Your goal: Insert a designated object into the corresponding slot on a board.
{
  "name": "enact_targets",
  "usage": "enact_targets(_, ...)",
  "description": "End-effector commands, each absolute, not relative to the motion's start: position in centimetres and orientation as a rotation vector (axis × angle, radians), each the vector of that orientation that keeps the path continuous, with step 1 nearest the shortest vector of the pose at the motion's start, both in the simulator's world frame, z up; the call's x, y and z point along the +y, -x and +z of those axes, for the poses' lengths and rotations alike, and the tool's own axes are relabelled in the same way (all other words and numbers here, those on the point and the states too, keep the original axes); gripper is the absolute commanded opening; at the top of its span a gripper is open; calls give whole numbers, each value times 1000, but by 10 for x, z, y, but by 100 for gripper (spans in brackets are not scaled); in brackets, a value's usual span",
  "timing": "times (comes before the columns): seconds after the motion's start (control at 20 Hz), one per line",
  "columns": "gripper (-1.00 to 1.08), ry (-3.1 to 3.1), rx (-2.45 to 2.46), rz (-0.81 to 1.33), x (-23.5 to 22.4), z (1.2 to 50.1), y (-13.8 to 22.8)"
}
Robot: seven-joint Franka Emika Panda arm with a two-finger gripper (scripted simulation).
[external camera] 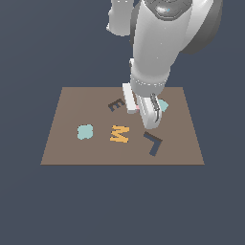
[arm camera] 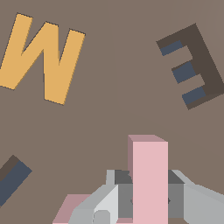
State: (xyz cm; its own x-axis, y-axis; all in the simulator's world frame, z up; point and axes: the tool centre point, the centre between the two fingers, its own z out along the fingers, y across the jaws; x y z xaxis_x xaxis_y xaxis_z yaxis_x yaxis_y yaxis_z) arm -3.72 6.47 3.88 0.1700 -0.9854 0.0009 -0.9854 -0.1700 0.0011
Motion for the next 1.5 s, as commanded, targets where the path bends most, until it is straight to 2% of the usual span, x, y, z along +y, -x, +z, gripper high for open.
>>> enact_targets(0.0, -100, -2313, -2124, 0, 73, 39, 27)
enact_targets(0.8, -100, -1767, -2595, -1, 101, 41, -41)
enact_targets(1.45, -100, -1554, -2728, -1, 100, 41, -67)
